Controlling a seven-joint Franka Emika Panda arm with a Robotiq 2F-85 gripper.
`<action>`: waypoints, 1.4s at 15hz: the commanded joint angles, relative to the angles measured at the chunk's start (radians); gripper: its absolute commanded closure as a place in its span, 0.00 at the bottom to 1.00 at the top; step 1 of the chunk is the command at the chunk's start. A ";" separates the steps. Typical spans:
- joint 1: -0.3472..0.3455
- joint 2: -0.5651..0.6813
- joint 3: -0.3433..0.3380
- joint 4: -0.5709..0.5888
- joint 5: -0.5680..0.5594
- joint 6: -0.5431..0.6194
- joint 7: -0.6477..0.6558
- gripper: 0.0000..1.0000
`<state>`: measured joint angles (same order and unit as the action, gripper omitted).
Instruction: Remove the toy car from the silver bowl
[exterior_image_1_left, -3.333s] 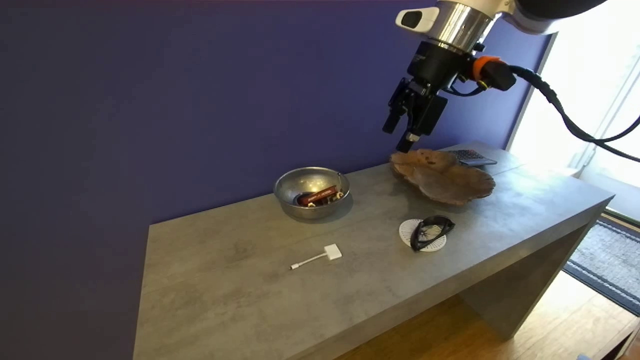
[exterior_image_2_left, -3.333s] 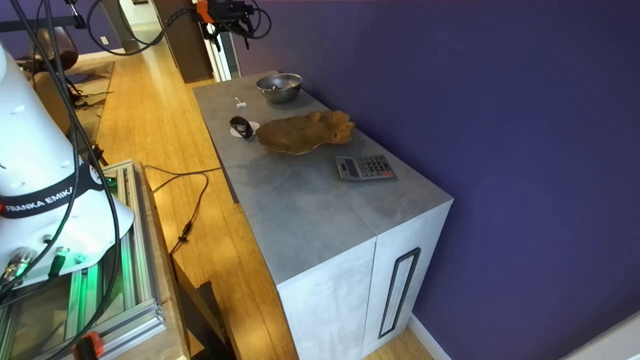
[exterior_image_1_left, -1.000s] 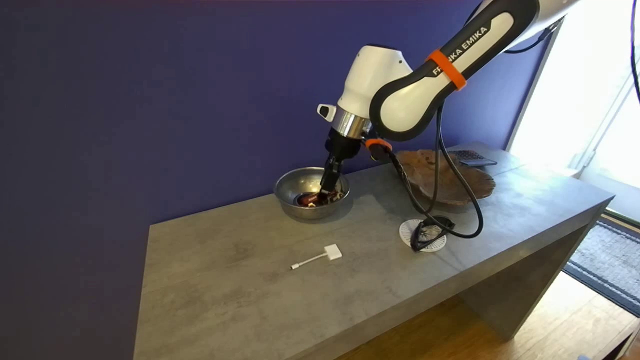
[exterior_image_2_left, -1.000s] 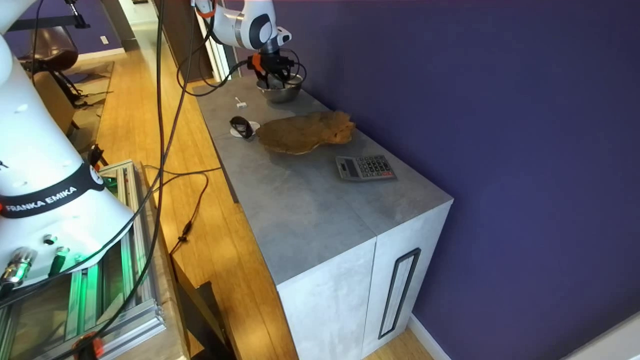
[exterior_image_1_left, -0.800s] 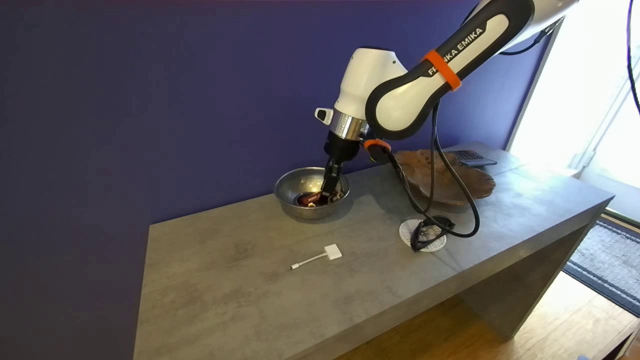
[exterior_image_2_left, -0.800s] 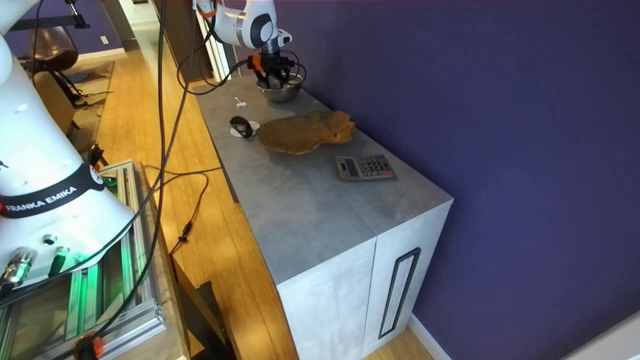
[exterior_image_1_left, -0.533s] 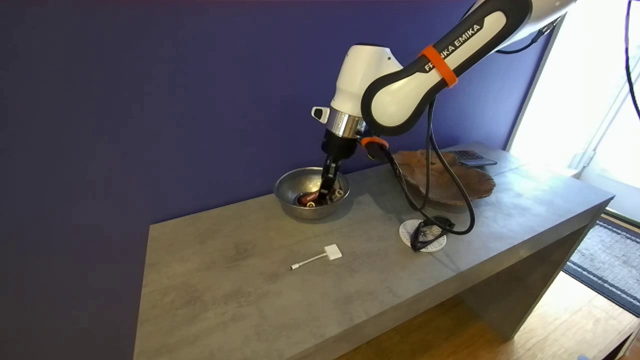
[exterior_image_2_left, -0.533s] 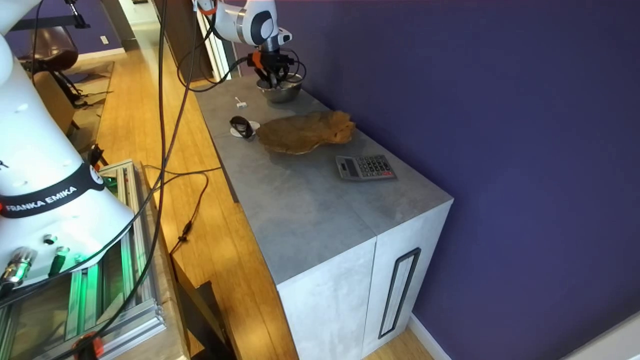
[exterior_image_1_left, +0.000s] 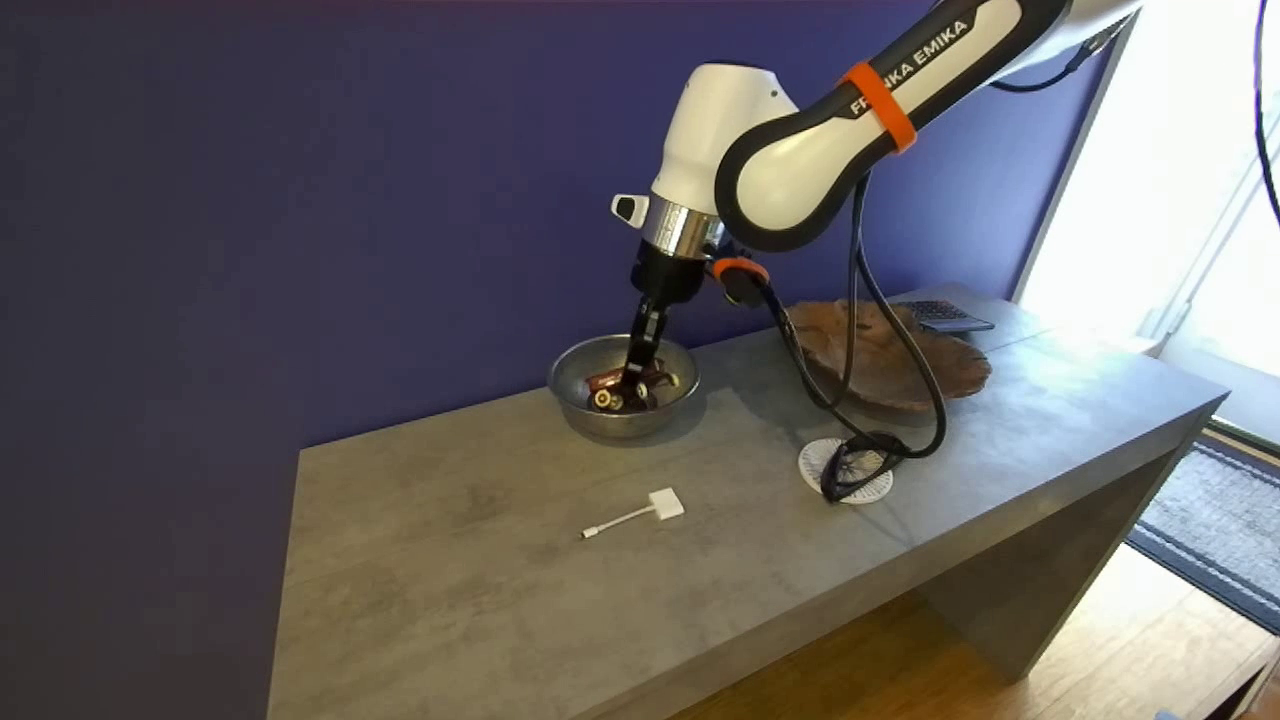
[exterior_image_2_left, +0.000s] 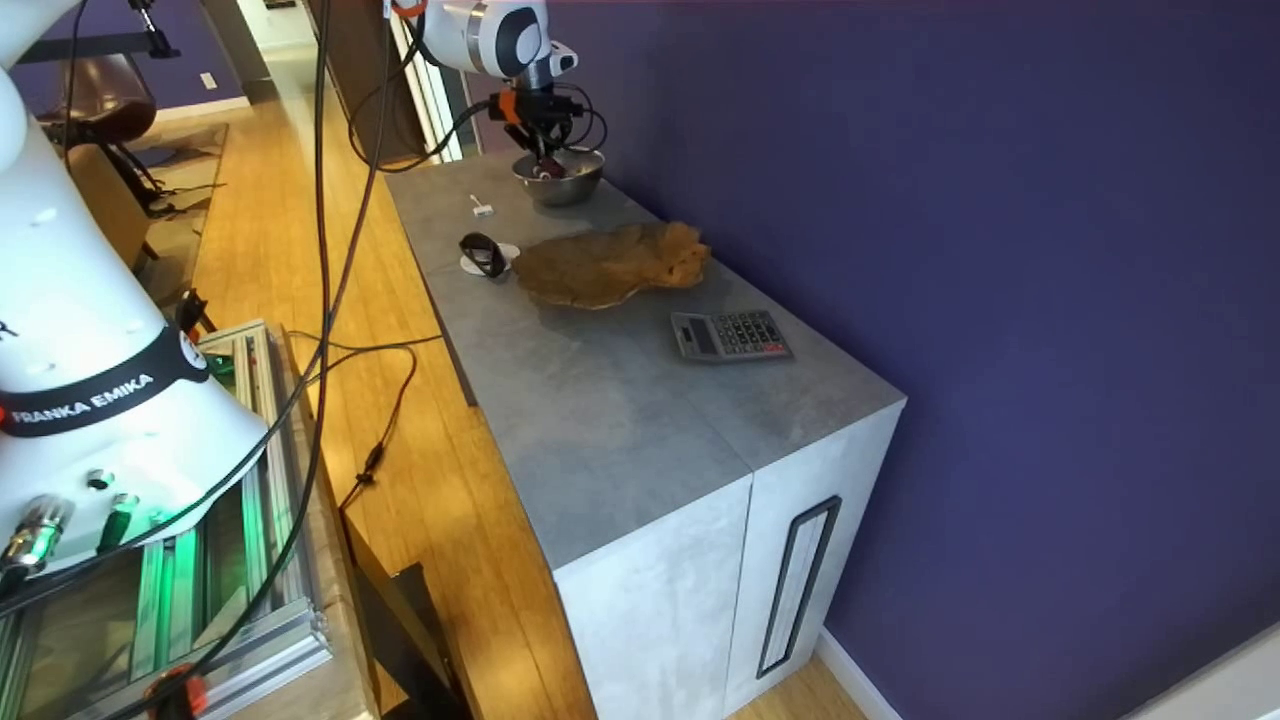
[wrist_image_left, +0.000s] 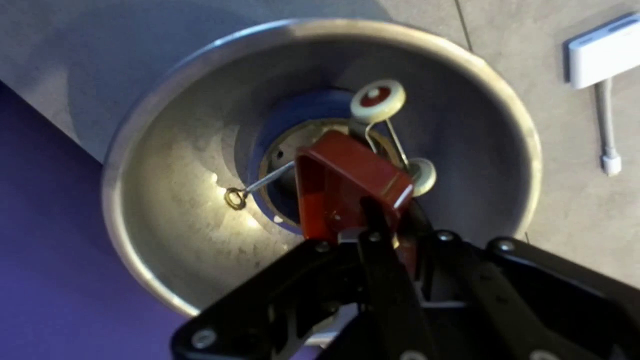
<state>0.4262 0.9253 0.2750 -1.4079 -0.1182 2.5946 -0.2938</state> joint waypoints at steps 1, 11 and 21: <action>-0.007 -0.135 0.003 -0.121 -0.006 0.042 0.019 0.97; -0.009 -0.505 -0.107 -0.558 -0.055 0.172 0.217 0.97; -0.053 -0.729 -0.178 -0.865 -0.164 0.180 0.490 0.87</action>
<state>0.4073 0.1969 0.0641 -2.2745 -0.2711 2.7783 0.1903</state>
